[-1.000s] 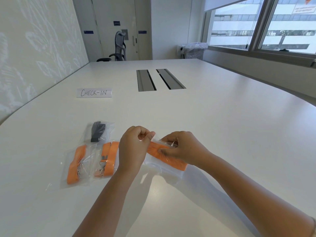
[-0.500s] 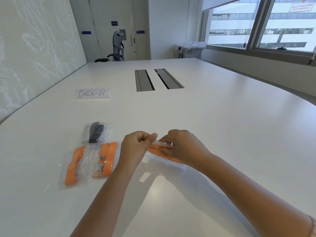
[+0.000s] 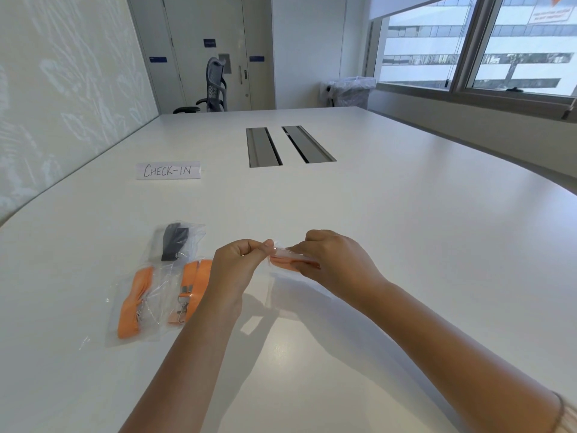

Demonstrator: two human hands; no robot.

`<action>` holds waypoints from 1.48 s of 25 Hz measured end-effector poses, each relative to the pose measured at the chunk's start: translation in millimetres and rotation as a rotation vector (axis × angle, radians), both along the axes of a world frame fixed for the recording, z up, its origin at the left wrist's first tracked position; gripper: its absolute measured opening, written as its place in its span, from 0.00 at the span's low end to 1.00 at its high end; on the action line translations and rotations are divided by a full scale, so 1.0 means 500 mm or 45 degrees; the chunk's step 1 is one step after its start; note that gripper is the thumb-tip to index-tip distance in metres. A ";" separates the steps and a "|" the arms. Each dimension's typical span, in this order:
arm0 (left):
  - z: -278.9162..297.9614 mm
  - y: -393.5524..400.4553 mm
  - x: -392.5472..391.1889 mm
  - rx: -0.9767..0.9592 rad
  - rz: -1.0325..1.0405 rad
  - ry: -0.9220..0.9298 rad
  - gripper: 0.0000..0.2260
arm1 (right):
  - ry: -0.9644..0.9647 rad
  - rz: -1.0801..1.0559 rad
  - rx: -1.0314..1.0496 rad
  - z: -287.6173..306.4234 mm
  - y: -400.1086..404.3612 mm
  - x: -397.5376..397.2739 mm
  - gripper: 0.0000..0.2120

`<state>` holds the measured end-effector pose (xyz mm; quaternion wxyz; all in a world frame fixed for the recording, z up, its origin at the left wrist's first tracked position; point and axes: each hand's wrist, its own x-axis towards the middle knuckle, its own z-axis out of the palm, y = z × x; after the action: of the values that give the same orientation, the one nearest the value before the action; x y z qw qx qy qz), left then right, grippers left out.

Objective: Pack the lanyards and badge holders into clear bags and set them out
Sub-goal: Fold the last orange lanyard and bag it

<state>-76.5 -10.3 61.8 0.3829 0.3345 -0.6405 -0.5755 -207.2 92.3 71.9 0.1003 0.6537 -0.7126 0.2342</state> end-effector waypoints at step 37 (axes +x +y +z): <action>-0.005 -0.004 0.001 -0.461 -0.141 -0.247 0.08 | -1.744 -0.092 0.016 0.003 -0.008 -0.001 0.08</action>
<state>-75.9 -12.5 59.6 0.3413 0.2785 -0.7847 -0.4362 -207.6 88.4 73.4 -0.3690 0.3347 -0.6381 0.5870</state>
